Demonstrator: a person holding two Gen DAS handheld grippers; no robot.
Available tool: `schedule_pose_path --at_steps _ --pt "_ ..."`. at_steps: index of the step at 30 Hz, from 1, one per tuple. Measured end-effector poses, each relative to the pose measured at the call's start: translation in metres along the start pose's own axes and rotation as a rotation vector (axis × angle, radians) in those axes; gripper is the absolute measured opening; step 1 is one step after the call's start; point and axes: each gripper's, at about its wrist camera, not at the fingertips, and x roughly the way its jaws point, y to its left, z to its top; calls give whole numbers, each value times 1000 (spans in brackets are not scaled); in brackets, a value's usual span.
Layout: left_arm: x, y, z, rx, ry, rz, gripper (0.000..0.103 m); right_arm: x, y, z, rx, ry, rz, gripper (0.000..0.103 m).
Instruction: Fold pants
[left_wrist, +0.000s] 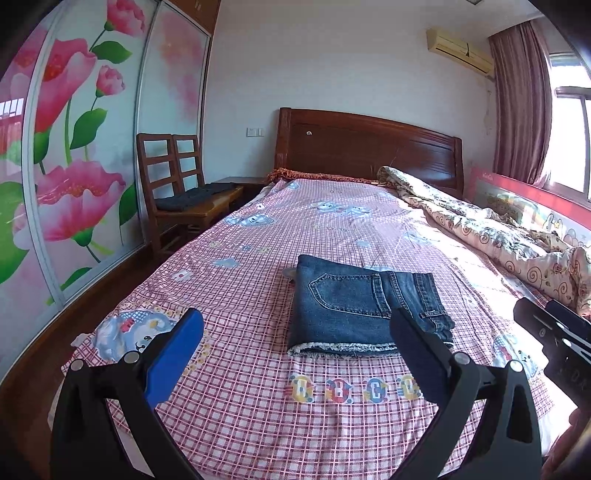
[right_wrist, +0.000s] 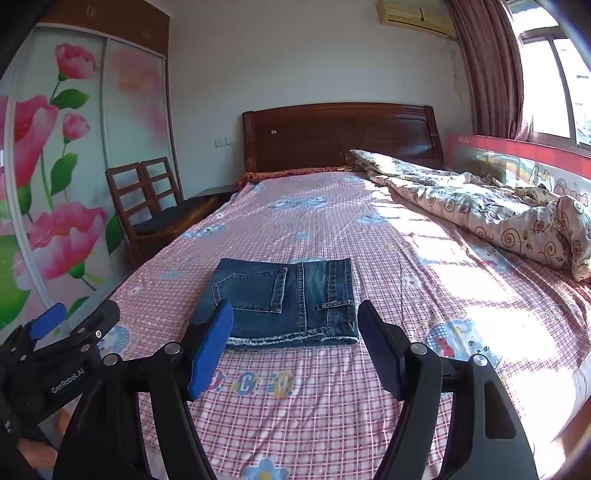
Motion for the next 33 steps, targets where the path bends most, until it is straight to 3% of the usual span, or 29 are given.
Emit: schedule_pose_path --at_steps 2,15,17,19,20,26,33 --pt "0 -3 -1 25 -6 18 101 0 -1 0 5 0 2 70" --pt "-2 2 0 10 -14 -41 101 1 -3 -2 19 9 2 70" --pt "-3 1 1 14 -27 -4 101 2 -2 -2 10 13 -2 70" --pt "1 -1 4 29 -3 80 101 2 0 -2 2 18 2 70" --pt "1 -2 4 45 -9 80 101 4 1 -2 -4 23 2 70" --pt "-5 -1 8 42 -21 25 101 4 2 -2 -5 23 6 70" --pt "-5 -6 9 76 -27 17 101 5 -4 -2 14 27 3 70"
